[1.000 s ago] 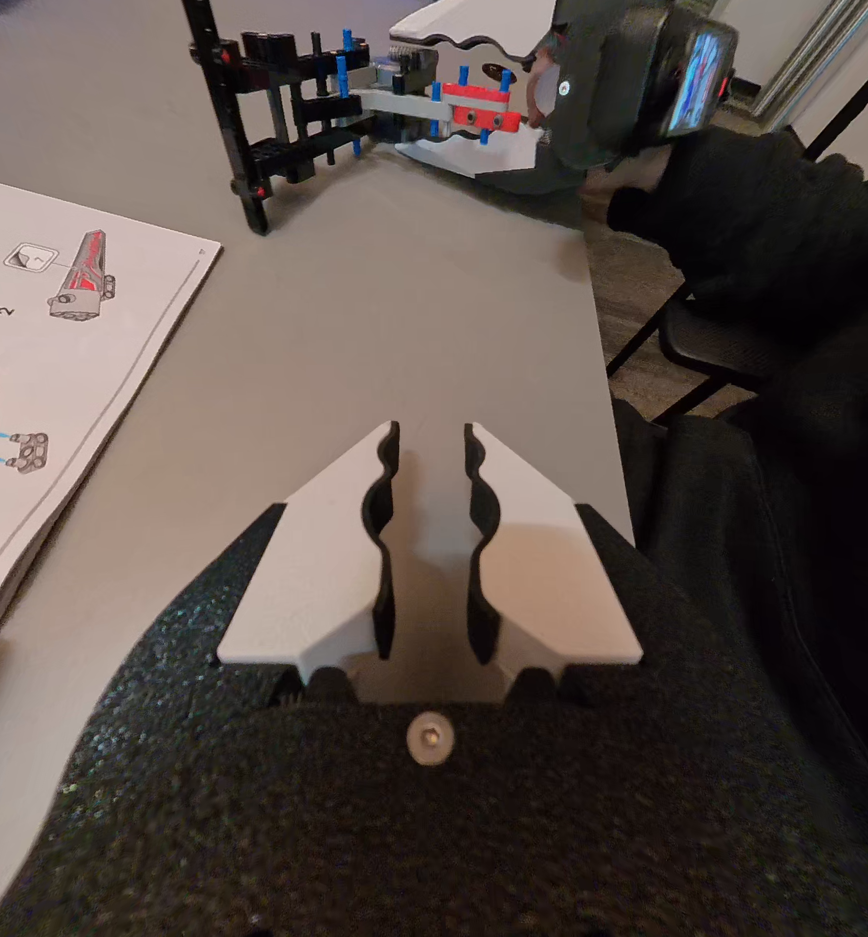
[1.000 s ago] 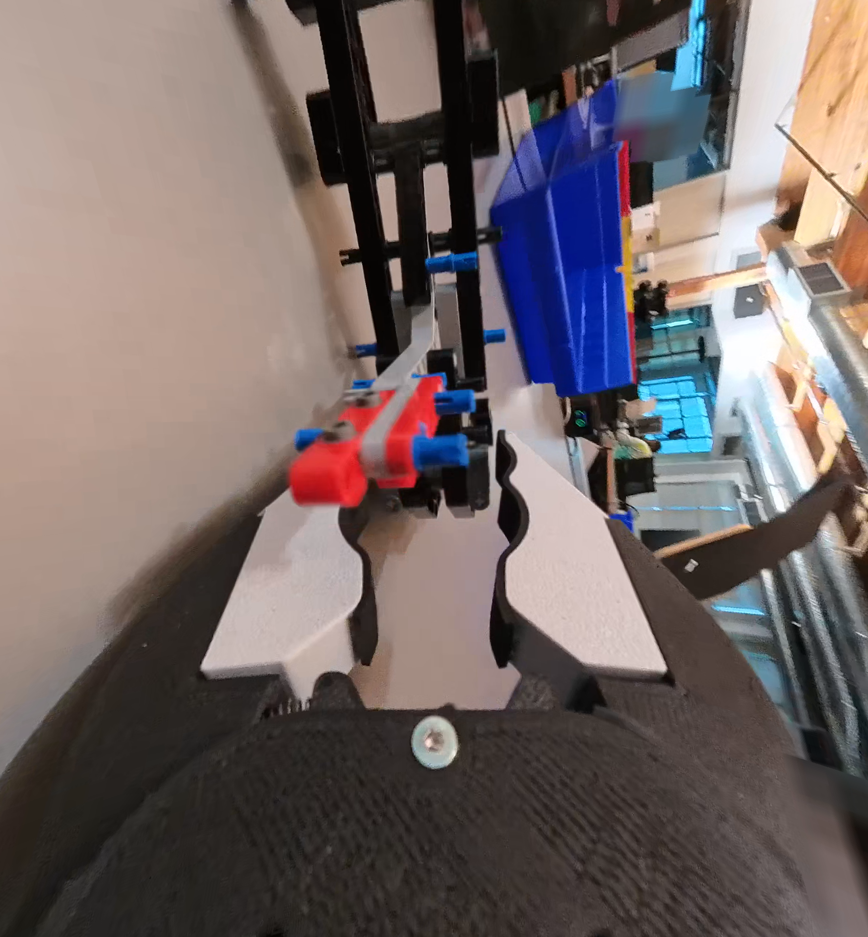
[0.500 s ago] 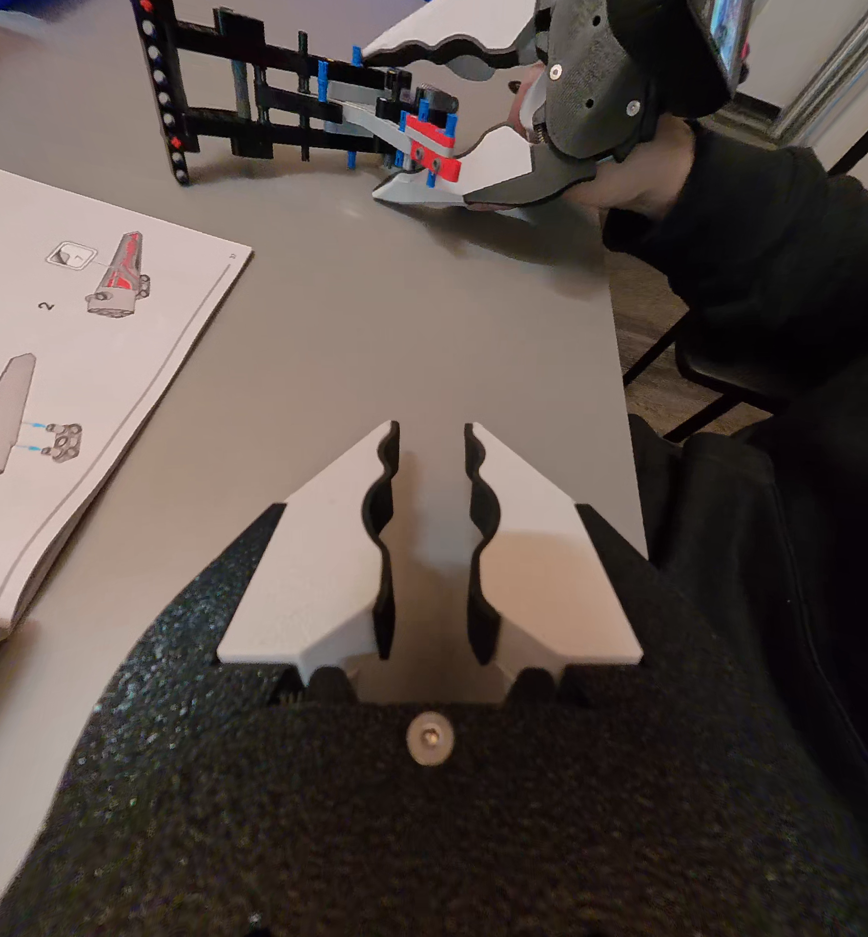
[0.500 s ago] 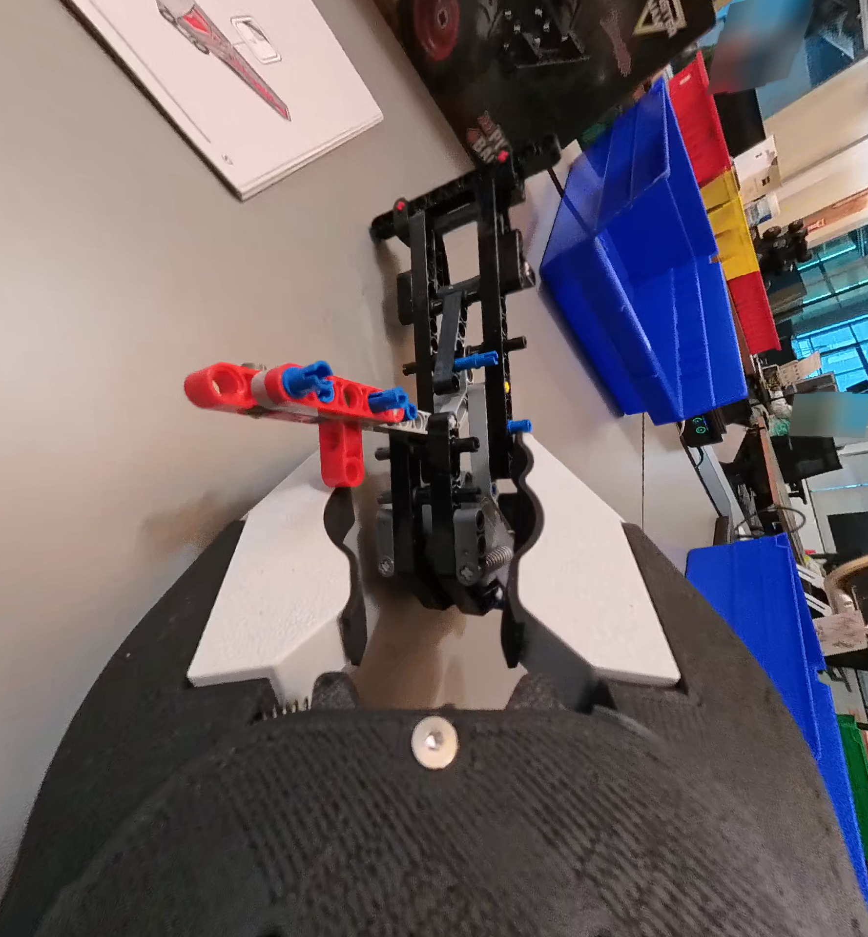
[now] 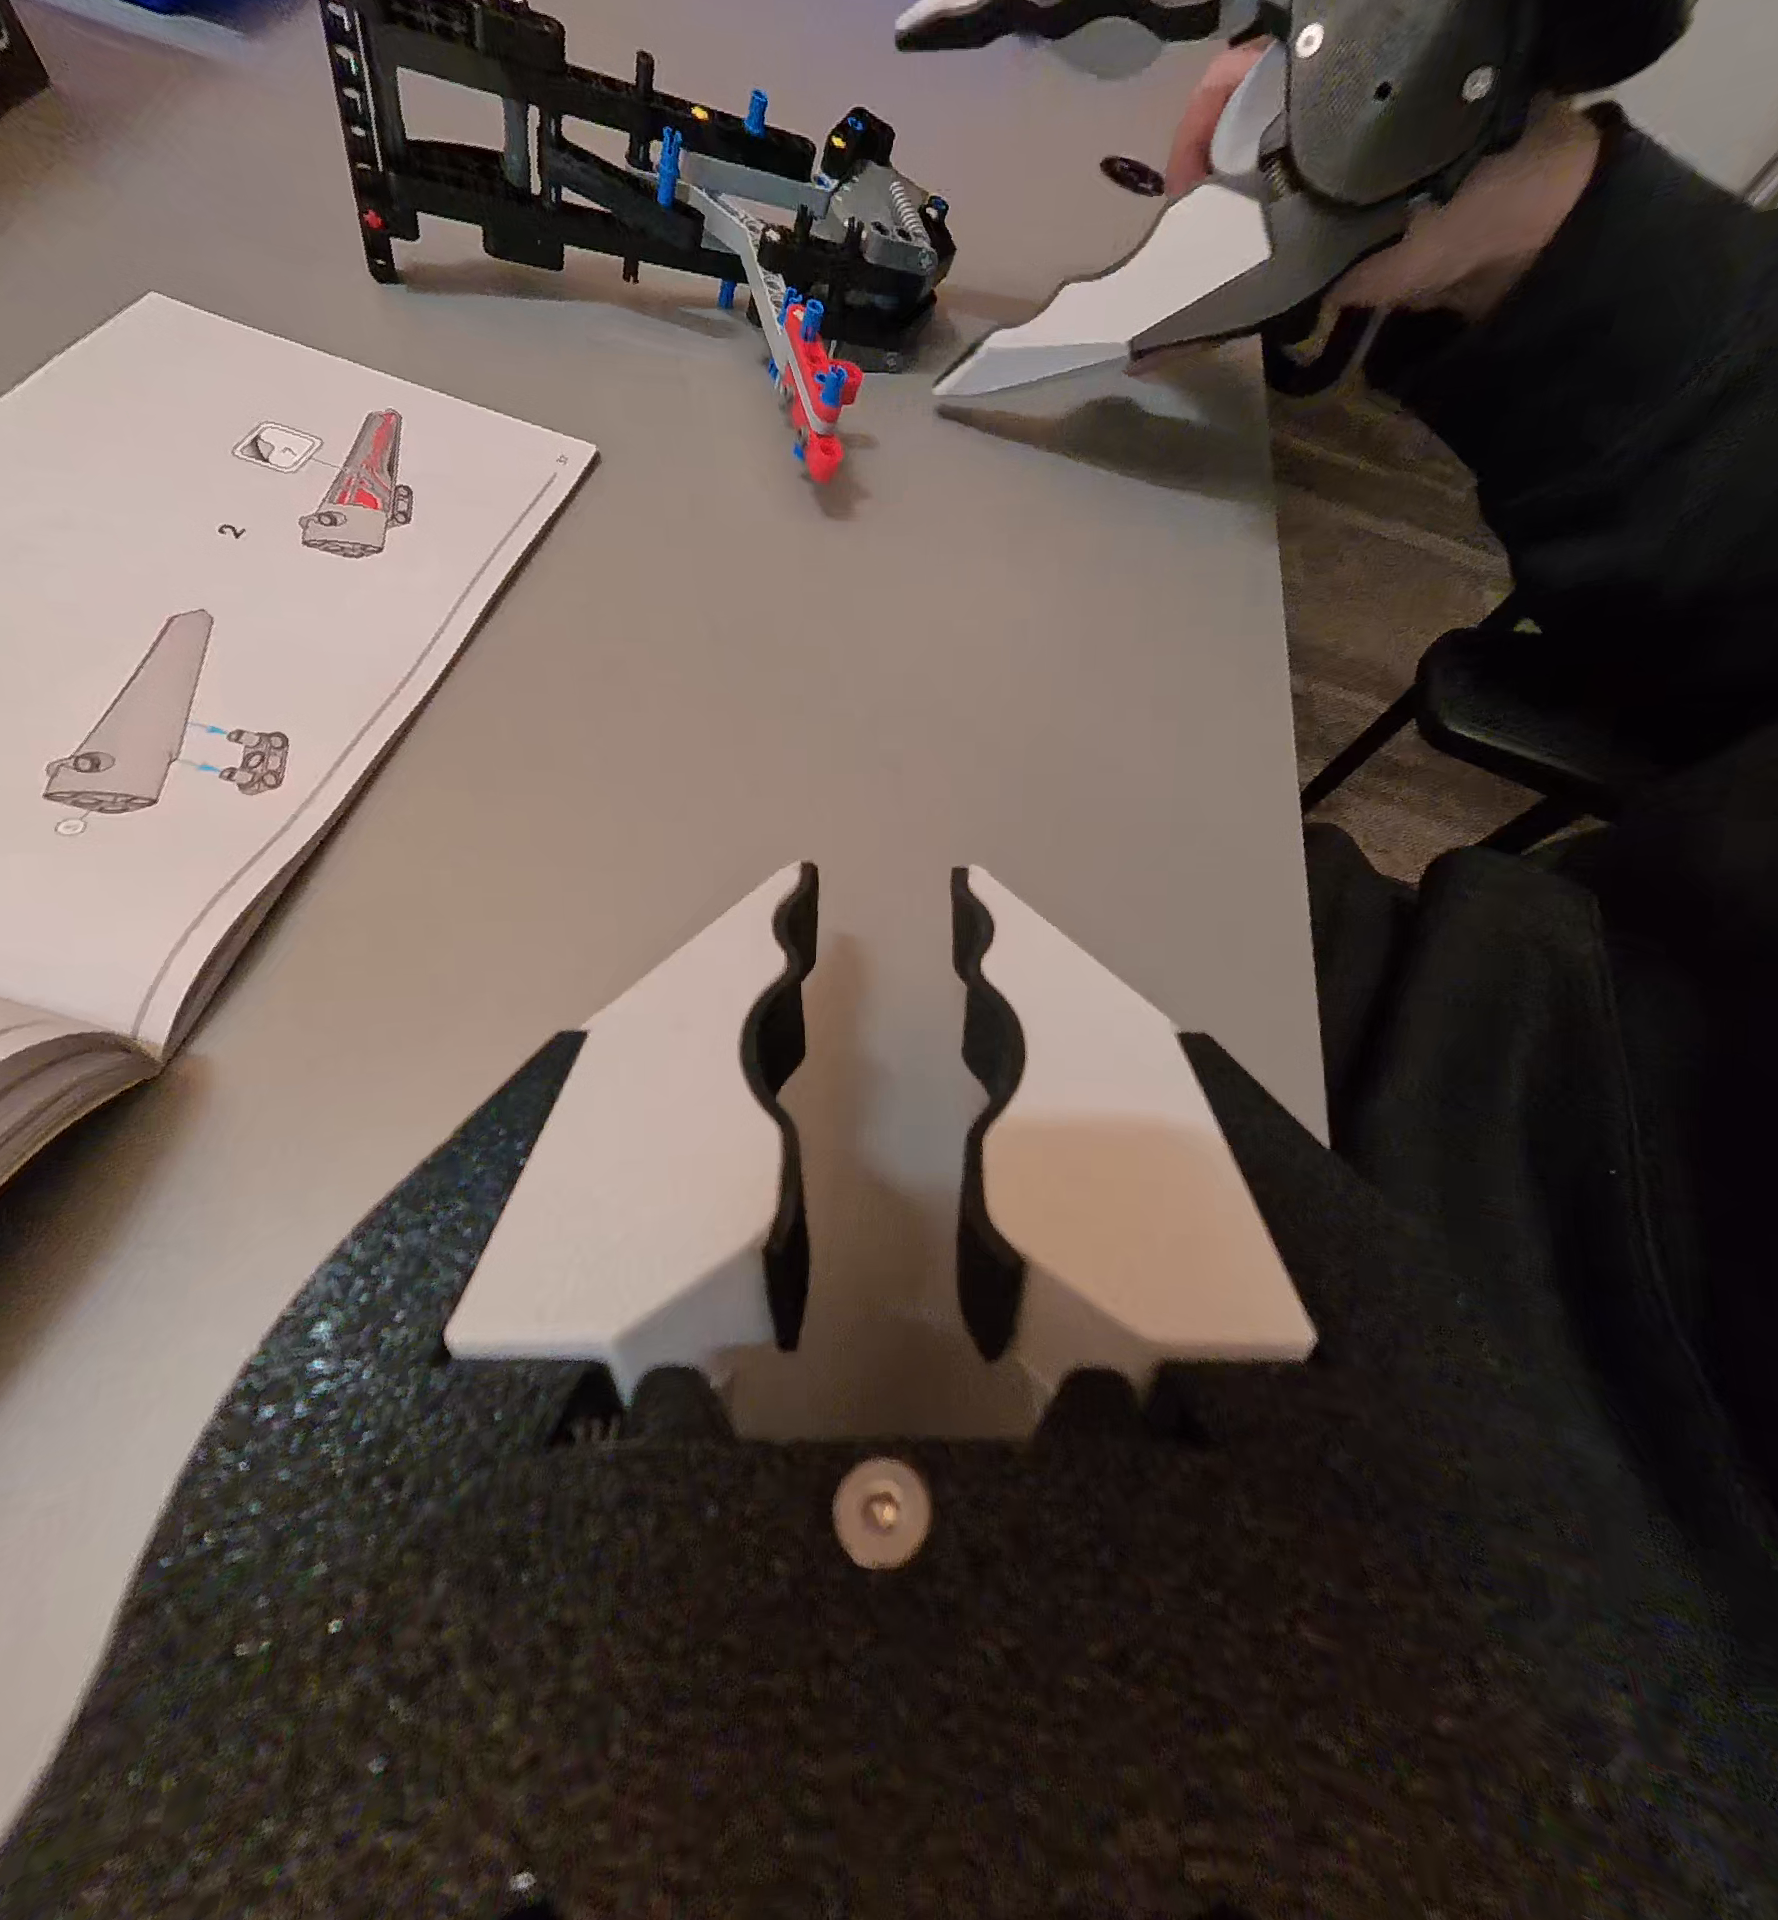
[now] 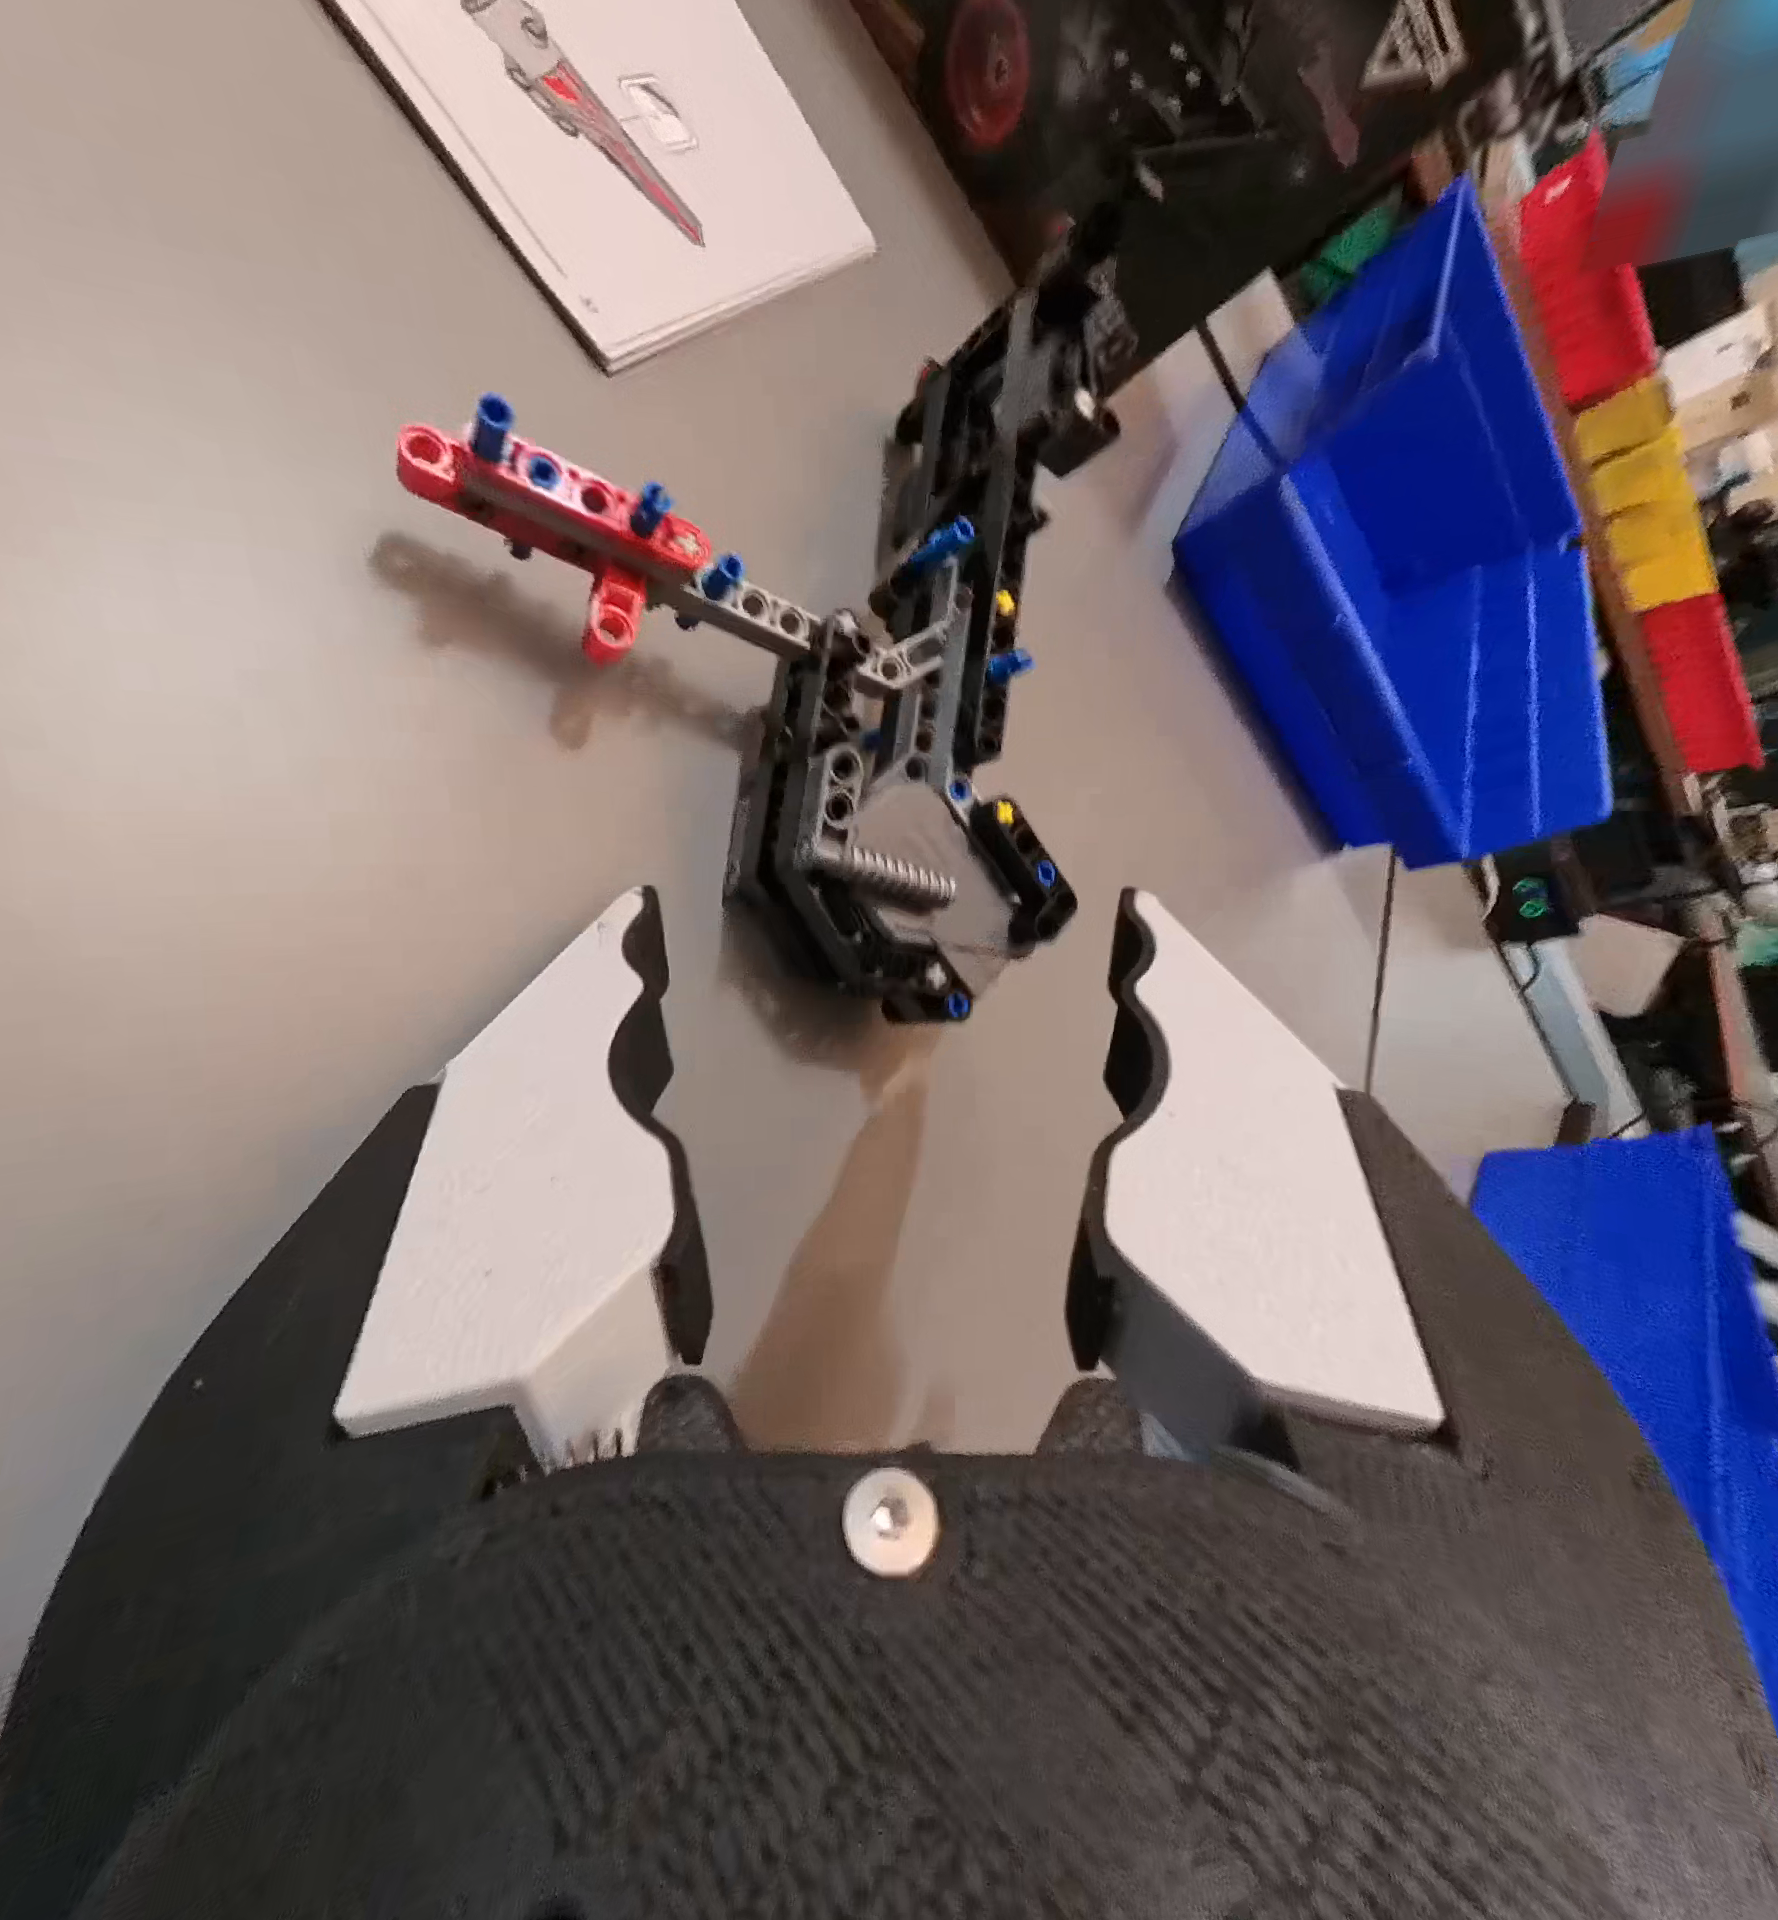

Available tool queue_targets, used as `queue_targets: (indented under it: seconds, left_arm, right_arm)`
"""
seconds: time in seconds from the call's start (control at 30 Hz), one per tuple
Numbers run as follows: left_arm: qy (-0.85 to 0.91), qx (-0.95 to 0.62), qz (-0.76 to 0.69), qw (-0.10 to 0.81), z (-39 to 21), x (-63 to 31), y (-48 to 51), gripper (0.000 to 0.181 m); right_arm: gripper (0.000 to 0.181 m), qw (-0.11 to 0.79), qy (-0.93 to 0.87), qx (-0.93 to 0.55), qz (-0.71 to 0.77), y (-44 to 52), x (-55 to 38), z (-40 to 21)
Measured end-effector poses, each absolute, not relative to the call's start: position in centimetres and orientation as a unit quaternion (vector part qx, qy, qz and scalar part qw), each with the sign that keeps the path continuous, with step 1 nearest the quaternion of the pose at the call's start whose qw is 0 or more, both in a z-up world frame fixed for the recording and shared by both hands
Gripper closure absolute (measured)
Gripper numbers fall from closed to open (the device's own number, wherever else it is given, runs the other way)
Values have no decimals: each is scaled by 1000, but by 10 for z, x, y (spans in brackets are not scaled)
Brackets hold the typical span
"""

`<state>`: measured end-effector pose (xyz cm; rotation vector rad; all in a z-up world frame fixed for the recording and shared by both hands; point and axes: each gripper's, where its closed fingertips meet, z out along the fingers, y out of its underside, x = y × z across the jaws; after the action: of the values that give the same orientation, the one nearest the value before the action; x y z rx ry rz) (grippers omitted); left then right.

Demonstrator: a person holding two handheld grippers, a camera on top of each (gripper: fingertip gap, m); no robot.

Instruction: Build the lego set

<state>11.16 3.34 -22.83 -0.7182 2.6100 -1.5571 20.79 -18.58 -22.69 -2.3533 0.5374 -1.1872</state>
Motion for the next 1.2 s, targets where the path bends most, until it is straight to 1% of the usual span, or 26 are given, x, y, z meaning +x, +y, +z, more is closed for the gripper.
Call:
queue_targets:
  seconds: [0.03, 0.17, 0.23, 0.37, 0.5, 0.67, 0.9, 1.1, 1.2]
  left_arm:
    - [836, -228, -499, 8, -228, 112, 33, 159]
    - [835, -221, -504, 6, -227, 111, 31, 159]
    - [836, -219, -504, 3, -227, 110, 31, 159]
    - [839, -214, -501, 3, -228, 106, 33, 159]
    - [837, -222, -501, 7, -228, 104, 40, 159]
    - [832, -233, -503, 6, -229, 104, 47, 159]
    - [835, -231, -500, 11, -228, 102, 50, 159]
    - [836, -230, -497, 17, -228, 99, 59, 159]
    - [837, -225, -497, 29, -225, 98, 69, 159]
  right_arm:
    - [99, 235, 216, -848, -423, -191, 207, -225]
    - [100, 304, 298, -827, -368, -198, 212, -229]
    - [100, 316, 302, -828, -351, -197, 216, -234]
    - [96, 306, 306, -833, -345, -205, 229, -238]
    - [102, 291, 326, -825, -358, -223, 243, -238]
    - [105, 279, 346, -813, -377, -243, 260, -242]
    - [106, 271, 335, -830, -355, -245, 240, -242]
    - [106, 338, 342, -796, -367, -240, 219, -200]
    - [105, 415, 339, -761, -366, -217, 214, -169]
